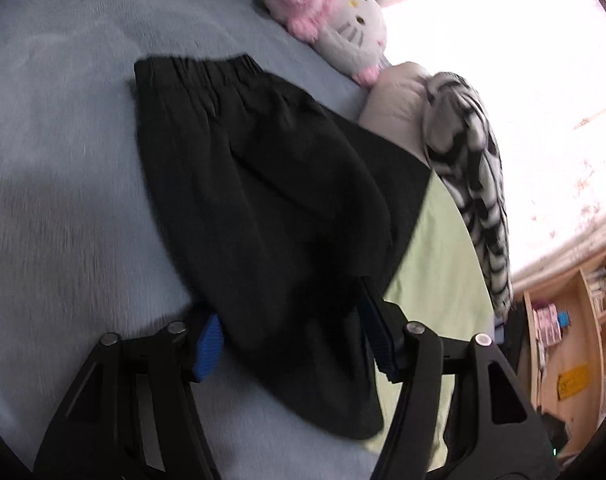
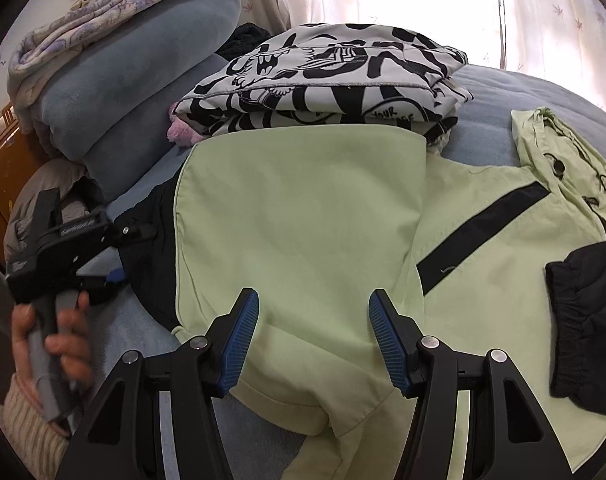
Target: Fold large clothes
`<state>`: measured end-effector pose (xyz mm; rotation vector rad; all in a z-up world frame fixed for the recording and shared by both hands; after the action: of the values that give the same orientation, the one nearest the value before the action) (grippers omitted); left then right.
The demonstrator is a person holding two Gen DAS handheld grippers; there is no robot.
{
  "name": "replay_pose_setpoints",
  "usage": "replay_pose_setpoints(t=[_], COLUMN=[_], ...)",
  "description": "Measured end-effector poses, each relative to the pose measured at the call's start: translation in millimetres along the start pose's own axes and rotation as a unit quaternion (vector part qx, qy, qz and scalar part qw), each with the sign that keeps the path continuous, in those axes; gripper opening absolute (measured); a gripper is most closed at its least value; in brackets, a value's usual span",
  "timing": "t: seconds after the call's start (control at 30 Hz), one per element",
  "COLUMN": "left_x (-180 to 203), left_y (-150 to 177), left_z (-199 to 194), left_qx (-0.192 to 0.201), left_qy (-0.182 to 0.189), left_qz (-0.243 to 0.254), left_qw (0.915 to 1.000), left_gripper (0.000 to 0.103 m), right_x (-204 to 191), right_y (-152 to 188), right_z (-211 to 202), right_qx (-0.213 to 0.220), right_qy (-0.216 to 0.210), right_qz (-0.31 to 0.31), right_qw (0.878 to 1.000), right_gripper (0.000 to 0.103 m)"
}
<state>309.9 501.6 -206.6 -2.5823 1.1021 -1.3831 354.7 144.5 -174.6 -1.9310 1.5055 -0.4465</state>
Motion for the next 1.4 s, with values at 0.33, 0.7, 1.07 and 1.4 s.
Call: replay_pose_setpoints(t=[0.33,0.7,1.07,1.4], left_x=[107.6,367.9,405.5,376.0], left_y=[32.3,179.7,425.0,437.7], left_z=[-66.3,-91.0,114.0,112.0], left_qx=[0.119,0.09,-0.151,-0.225], left_qy=[-0.077,0.047,-0.016,0.031], left_qz=[0.114,0.321,0.418,0.358], left_qw=[0.9833,0.9415,0.8956,0.9055], left_gripper=[0.001,0.002,0.021,0.07], right_x=[55.3,216.8,390.4,422.8], right_y=[7.1,38.8,128.0,160.4], right_z=[-67.9,-223.2,-307.6,-293.3], right_qx=[0.023,0.109,0.101,0.079], right_qy=[0.005,0.064,0.147,0.102], right_qz=[0.046,0.152,0.25,0.26], right_qw=[0.999,0.98,0.952,0.957], right_gripper=[0.059,0.059,0.072,0.072])
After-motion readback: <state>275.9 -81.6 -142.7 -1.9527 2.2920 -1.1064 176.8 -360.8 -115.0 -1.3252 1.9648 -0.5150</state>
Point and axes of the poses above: each gripper's, at about its wrist camera, not at the fingertips, and z roughly the way its jaws point, x to its right, y to its underside, the point moved 1 cm from there along z, roughly the way its jaws point, and after that the axes turned 5 degrees about y, right-handed, at the moved point
